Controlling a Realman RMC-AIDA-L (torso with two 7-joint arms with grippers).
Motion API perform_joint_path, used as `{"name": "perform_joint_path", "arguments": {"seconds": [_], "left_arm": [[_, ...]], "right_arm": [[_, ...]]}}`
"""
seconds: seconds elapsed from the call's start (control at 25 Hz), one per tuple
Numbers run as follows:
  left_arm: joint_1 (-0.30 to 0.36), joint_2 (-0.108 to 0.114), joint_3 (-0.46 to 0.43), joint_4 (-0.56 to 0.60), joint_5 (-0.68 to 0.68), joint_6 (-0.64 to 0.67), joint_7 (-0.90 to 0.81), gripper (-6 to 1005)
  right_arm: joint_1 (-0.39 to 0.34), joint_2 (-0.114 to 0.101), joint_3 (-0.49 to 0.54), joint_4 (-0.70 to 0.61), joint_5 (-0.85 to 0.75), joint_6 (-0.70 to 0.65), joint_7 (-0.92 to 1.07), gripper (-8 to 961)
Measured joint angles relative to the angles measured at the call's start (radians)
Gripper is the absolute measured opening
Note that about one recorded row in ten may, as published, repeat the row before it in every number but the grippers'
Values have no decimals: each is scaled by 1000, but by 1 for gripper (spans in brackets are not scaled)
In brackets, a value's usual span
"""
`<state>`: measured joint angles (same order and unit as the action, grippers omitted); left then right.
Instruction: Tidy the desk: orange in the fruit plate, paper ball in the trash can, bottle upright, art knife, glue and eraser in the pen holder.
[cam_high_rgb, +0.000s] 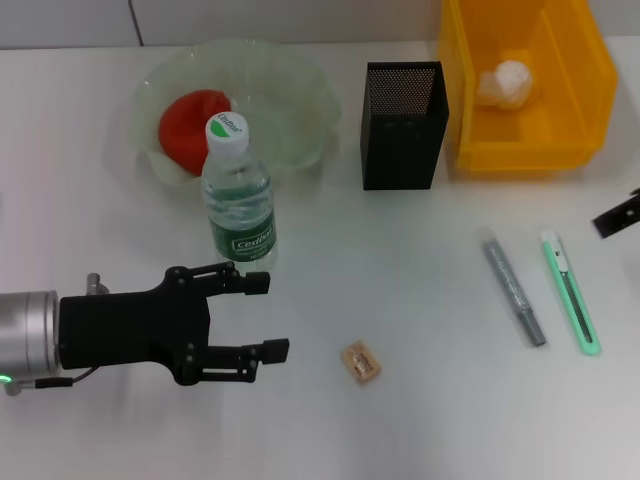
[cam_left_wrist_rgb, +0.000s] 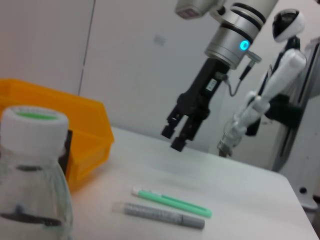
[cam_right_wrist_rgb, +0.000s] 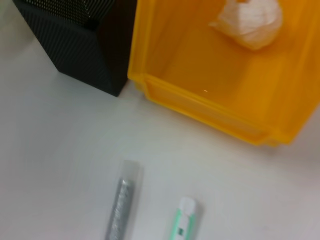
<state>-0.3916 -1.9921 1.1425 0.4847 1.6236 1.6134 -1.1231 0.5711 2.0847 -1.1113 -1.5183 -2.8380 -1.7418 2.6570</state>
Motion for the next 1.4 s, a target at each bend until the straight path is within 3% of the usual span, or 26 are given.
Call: {"name": "perform_joint_path", "arguments": {"seconds": [0.76,0.96,1.16,1.4], "left_arm": [[-15,-19,0,11,60,-65,-5,828],[-17,-26,0,15,63,-73,-1,828],[-22,-26,0,15,63,-76,1,828],[-31,-31,1,12,64,-87,3,828]], "right_arm": [[80,2,-83,387,46,279,90,803],[86,2,-121,420,54,320,110,801],[88,3,-137,436,54,332,115,740],[93,2,-137,453,52,338,115,517]]}}
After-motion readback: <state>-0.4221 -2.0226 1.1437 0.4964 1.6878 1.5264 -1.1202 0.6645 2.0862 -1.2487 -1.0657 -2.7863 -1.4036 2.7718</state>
